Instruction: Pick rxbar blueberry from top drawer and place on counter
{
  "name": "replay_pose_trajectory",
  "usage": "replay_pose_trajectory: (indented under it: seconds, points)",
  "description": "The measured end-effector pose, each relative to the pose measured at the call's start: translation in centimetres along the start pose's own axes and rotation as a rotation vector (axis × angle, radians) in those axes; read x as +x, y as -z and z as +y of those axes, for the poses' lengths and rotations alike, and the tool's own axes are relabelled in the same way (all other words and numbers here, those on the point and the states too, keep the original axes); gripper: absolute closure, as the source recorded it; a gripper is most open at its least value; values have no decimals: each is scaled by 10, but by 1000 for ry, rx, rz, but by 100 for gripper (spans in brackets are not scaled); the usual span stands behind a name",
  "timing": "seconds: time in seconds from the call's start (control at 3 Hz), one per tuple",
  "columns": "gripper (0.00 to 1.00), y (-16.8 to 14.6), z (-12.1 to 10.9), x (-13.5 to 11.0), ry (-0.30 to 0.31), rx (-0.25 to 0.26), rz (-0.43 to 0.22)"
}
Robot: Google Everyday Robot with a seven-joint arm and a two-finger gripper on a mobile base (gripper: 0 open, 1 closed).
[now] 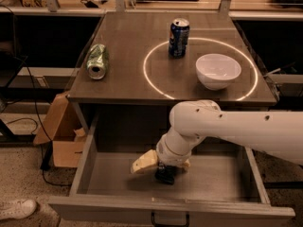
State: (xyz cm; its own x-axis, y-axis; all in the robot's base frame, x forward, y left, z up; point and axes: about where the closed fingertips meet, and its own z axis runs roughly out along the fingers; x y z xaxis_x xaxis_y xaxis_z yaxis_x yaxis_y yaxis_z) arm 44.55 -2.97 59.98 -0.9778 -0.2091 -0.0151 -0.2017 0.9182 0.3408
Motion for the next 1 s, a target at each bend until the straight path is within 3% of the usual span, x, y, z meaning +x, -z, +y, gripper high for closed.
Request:
replay_pose_trajectory:
  seconds: [0.33, 0.67, 1.0]
  points:
    - [0, 8, -1, 1, -40, 0, -61]
    - [0, 28, -2, -5, -117, -20, -162]
    - [0, 29, -2, -6, -120, -19, -165]
